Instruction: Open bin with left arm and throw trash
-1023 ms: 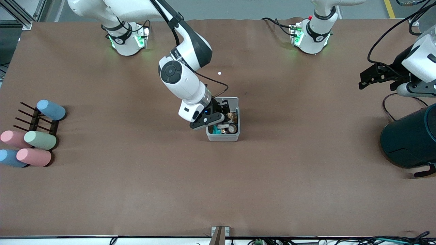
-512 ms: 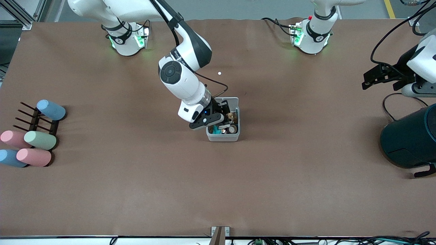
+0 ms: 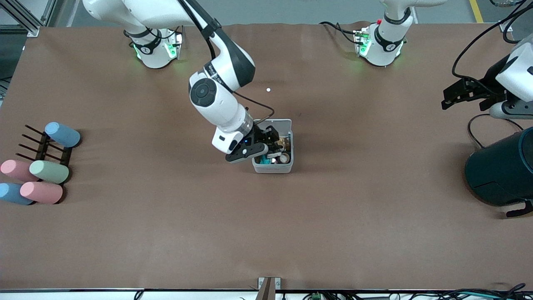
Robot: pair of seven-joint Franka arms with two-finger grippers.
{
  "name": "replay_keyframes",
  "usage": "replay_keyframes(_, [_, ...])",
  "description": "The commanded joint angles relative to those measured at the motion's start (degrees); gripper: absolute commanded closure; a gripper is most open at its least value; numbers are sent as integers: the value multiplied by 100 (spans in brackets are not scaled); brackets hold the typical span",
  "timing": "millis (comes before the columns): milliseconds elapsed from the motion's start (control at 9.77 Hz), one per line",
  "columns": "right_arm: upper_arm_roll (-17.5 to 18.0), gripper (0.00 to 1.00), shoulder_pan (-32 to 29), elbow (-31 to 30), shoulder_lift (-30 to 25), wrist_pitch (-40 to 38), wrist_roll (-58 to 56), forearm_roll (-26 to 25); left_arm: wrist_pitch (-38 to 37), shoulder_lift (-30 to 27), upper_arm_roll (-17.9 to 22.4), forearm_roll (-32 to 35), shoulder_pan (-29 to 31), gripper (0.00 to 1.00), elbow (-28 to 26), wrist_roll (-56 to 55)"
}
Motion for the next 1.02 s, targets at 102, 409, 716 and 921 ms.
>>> replay_keyframes(102, [-315,1,-615,-5,-528,-1501,-674,-507,-86,-34,-3,8,23,0,30,-62])
replay_keyframes(409, [-783,1,-1253,83,-967,-2656,-718,-1925,-86,-25,5,8,23,0,30,-62])
replay_keyframes(716, [-739,0,-2308,13,-1495,-3262,-736,-1891,-95,-43,40,8,32,0,30,-27])
replay_keyframes(921, [-502,0,-3083,-31,-1899,-3614,-1164,-1891,-95,-52,32,-1,225,0,30,61])
